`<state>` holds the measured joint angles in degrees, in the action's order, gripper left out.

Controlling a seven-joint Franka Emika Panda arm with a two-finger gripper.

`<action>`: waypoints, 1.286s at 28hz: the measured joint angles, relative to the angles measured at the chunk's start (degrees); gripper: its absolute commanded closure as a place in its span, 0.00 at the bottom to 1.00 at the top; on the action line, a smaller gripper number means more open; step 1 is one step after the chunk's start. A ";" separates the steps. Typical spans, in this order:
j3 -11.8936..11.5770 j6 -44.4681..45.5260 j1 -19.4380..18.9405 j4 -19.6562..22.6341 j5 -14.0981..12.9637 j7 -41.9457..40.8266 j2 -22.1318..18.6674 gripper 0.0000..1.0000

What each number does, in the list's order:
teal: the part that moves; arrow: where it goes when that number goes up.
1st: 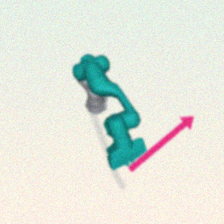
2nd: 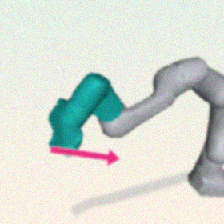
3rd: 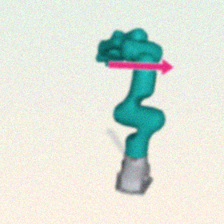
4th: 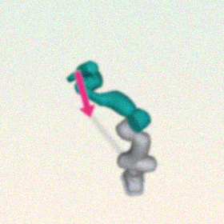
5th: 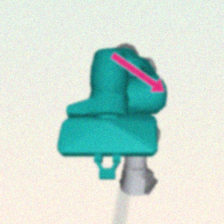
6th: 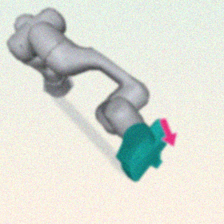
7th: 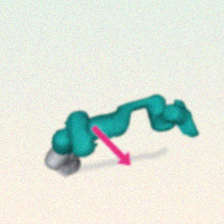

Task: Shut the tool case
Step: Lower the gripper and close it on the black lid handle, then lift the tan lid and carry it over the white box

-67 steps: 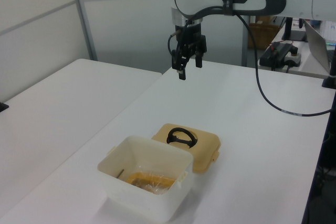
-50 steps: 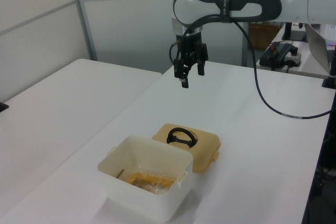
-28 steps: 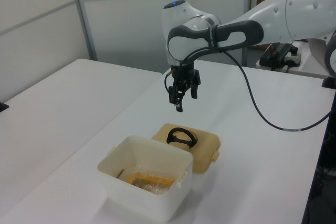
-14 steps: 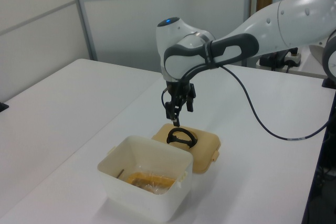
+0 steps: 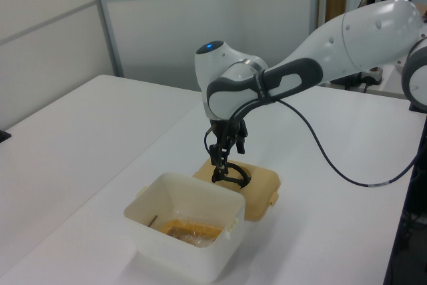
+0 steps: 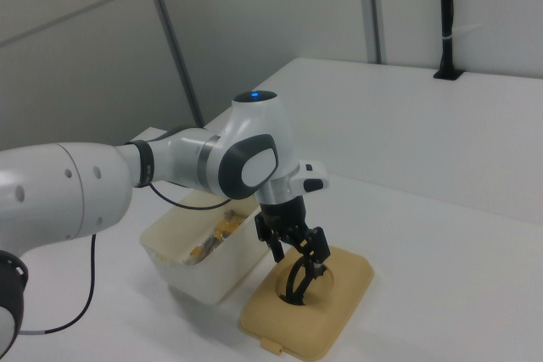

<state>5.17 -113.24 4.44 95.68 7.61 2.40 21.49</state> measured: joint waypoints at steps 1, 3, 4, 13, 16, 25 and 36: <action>0.00 -0.44 -0.15 0.03 0.56 0.63 0.53 0.05; 0.00 -0.92 -0.41 0.08 1.07 1.40 1.21 0.16; 0.00 -1.10 -0.55 0.10 1.28 1.65 1.53 0.24; 0.02 -1.51 -2.26 0.09 1.81 2.67 2.80 0.84; 0.02 -1.55 -2.54 -0.07 1.81 2.85 2.79 0.89; 0.00 -1.79 -2.46 -0.64 1.82 3.74 2.58 0.92; -0.69 -1.81 -2.21 -1.18 1.83 3.78 1.87 0.95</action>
<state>4.48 -115.04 2.23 94.49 9.43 6.19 23.36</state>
